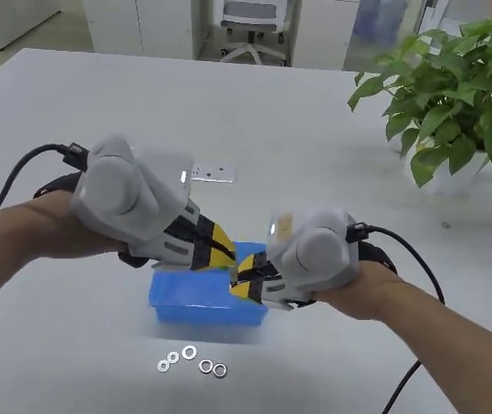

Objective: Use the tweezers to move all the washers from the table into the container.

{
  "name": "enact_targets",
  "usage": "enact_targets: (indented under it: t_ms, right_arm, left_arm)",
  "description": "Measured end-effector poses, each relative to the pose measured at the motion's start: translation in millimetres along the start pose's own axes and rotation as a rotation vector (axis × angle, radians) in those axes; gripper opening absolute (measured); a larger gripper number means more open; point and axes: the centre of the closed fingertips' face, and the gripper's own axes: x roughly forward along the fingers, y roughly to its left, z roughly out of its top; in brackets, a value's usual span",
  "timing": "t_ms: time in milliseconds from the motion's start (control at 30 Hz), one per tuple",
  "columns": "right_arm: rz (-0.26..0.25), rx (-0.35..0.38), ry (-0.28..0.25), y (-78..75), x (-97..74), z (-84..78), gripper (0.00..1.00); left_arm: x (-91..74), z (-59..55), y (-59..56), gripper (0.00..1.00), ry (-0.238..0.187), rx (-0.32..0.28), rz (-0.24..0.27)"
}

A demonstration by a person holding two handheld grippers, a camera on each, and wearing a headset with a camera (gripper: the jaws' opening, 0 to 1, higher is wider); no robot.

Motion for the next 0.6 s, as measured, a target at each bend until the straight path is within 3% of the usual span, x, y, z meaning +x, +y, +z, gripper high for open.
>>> enact_targets:
  t_ms: [600]
  right_arm:
    - [0.023, 0.038, 0.002, -23.7, 23.2, -28.0, 0.10]
  left_arm:
    - [29.0, -24.3, 26.2, 0.06, 0.000, -0.031, -0.015]
